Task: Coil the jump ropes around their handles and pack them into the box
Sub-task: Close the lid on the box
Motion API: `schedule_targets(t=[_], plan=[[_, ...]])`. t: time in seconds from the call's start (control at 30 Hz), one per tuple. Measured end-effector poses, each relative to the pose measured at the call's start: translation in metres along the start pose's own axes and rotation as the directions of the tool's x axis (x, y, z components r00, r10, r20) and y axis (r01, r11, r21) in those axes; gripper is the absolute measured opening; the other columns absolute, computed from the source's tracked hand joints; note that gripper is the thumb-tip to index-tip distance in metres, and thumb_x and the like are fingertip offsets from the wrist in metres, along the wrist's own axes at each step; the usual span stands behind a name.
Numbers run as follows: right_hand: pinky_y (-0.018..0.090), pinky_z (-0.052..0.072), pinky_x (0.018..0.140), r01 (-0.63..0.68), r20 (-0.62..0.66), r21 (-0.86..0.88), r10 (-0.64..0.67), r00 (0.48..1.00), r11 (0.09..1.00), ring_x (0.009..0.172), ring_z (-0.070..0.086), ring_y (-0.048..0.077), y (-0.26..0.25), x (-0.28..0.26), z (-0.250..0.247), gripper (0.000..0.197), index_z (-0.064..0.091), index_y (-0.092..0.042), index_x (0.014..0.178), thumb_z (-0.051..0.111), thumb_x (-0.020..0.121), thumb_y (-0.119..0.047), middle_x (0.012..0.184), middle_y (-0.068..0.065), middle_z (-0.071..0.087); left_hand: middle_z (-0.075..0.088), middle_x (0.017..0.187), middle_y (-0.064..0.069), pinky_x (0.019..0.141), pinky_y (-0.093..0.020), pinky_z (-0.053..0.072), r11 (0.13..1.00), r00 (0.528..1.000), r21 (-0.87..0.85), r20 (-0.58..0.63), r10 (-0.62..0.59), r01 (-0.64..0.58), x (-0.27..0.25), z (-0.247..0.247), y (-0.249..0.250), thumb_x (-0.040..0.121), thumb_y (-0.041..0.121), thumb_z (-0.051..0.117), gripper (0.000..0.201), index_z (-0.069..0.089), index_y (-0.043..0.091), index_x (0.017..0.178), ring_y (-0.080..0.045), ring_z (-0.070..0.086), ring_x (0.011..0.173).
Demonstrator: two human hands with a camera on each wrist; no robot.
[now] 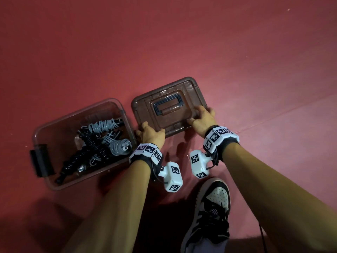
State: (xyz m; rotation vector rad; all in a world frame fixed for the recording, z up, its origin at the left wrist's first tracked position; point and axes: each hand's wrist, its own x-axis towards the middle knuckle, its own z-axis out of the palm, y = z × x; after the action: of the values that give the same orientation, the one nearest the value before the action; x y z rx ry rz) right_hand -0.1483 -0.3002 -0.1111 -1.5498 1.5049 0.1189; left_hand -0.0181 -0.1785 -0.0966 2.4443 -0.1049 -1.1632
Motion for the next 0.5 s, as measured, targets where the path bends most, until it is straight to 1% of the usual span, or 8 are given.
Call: schedule_targets(t=[0.1, 0.17, 0.23, 0.3, 0.43, 0.5], plan=[[0.019, 0.023, 0.114, -0.013, -0.009, 0.021, 0.014, 1.0, 1.0, 0.139, 0.038, 0.03, 0.0, 0.002, 0.002, 0.055, 0.048, -0.015, 0.142, 0.065, 0.09, -0.014, 0.158, 0.013, 0.012, 0.02, 0.159, -0.02, 0.112, -0.041, 0.036, 1.0, 1.0, 0.003, -0.003, 0.012, -0.012, 0.006, 0.0, -0.002, 0.095, 0.019, 0.065, 0.072, 0.027, 0.017, 0.156, -0.042, 0.045, 0.136], [0.02, 0.023, 0.115, -0.029, -0.002, 0.042, 0.029, 1.0, 0.999, 0.141, 0.037, 0.029, -0.001, 0.004, 0.001, 0.058, 0.045, -0.014, 0.145, 0.064, 0.091, -0.013, 0.161, 0.012, 0.009, 0.023, 0.159, -0.02, 0.114, -0.043, 0.034, 1.0, 1.0, 0.013, -0.003, 0.02, -0.02, 0.009, 0.001, -0.002, 0.095, 0.021, 0.065, 0.072, 0.029, 0.018, 0.156, -0.042, 0.042, 0.137], [0.021, 0.025, 0.114, -0.034, -0.011, 0.033, 0.034, 0.999, 0.999, 0.142, 0.037, 0.029, 0.0, 0.004, 0.0, 0.06, 0.044, -0.016, 0.147, 0.064, 0.091, -0.014, 0.163, 0.01, 0.008, 0.025, 0.158, -0.02, 0.118, -0.047, 0.032, 0.999, 1.0, 0.029, -0.007, 0.017, -0.017, 0.013, 0.003, -0.003, 0.093, 0.024, 0.067, 0.07, 0.033, 0.018, 0.154, -0.042, 0.038, 0.14], [0.022, 0.024, 0.116, -0.038, -0.022, 0.021, 0.039, 0.999, 0.999, 0.143, 0.036, 0.029, 0.001, 0.005, 0.002, 0.056, 0.048, -0.016, 0.143, 0.065, 0.09, -0.014, 0.163, 0.011, 0.009, 0.027, 0.156, -0.02, 0.117, -0.047, 0.032, 0.999, 1.0, 0.03, -0.015, 0.013, -0.012, 0.015, 0.004, -0.004, 0.092, 0.025, 0.068, 0.066, 0.037, 0.017, 0.15, -0.041, 0.037, 0.139], [0.023, 0.026, 0.117, -0.048, -0.041, 0.02, 0.049, 0.998, 0.999, 0.134, 0.045, 0.03, 0.004, 0.006, 0.0, 0.043, 0.057, -0.01, 0.131, 0.066, 0.089, -0.01, 0.155, 0.012, 0.018, 0.025, 0.152, -0.018, 0.108, -0.035, 0.039, 1.0, 1.0, -0.004, -0.024, 0.016, -0.016, 0.016, 0.002, -0.004, 0.094, 0.021, 0.067, 0.053, 0.044, 0.012, 0.142, -0.039, 0.049, 0.128], [0.026, 0.028, 0.117, -0.045, -0.058, -0.02, 0.044, 0.997, 0.999, 0.132, 0.046, 0.032, 0.009, 0.006, -0.004, 0.04, 0.06, -0.014, 0.128, 0.067, 0.088, -0.013, 0.154, 0.01, 0.023, 0.023, 0.15, -0.017, 0.105, -0.03, 0.04, 0.999, 0.999, 0.005, -0.024, 0.033, -0.033, 0.016, 0.002, -0.002, 0.095, 0.018, 0.066, 0.048, 0.046, 0.01, 0.138, -0.037, 0.053, 0.123]])
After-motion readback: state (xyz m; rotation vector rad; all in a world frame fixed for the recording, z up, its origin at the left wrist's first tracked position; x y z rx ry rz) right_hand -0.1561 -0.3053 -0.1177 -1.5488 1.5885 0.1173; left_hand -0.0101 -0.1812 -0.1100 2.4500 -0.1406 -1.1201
